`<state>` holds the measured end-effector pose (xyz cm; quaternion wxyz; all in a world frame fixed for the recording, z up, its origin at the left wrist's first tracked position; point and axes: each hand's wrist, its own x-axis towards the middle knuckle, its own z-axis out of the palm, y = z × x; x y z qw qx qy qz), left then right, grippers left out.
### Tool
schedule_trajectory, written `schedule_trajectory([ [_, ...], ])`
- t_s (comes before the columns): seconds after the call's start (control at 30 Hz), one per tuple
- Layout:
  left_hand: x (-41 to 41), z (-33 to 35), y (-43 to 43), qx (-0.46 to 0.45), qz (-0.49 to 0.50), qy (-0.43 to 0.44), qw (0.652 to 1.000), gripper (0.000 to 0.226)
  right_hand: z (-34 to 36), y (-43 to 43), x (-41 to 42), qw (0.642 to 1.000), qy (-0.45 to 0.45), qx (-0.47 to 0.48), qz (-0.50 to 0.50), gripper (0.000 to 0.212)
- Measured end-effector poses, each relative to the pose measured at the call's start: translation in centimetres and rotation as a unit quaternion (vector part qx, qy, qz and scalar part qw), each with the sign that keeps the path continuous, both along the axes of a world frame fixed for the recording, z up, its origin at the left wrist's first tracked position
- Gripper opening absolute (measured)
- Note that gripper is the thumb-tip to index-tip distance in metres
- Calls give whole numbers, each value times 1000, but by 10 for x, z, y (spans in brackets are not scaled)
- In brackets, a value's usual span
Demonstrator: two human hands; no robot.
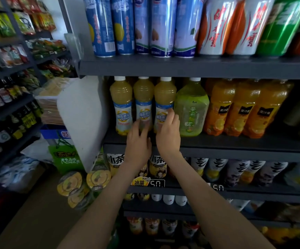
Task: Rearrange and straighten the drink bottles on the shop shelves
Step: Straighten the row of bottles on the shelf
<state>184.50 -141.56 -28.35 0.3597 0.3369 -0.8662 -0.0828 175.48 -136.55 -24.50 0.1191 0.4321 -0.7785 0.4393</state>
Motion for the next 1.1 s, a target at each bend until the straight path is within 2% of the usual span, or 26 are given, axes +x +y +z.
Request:
schedule_trajectory([
  [0.17,-10,-14,26,17,6,46,999,45,5,11,-10,999,3,46,10,54],
  [0.27,-22,-23,53,11,-10,83,996,46,1,37,-16,996,22,28,77,45],
  [0.37,-39,-33,89,22,-29,96,995,42,-6,80,-36,994,25,13,103,35],
  [0.47,-68,-43,133,67,-85,30,994,32,-21,136,-78,996,27,18,85,28],
  [0.53,-96,-50,163,105,-127,-33,986,33,-33,181,-115,998,5,40,54,29],
  [0.73,-213,-51,269,124,-226,-133,957,34,-66,341,-236,984,-59,157,-60,28],
  [0.9,-333,-57,378,124,-279,-185,934,36,-79,493,-344,964,-91,202,-147,29],
  [1.1,-441,-55,463,115,-274,-223,929,34,-76,627,-451,952,-96,202,-210,32],
])
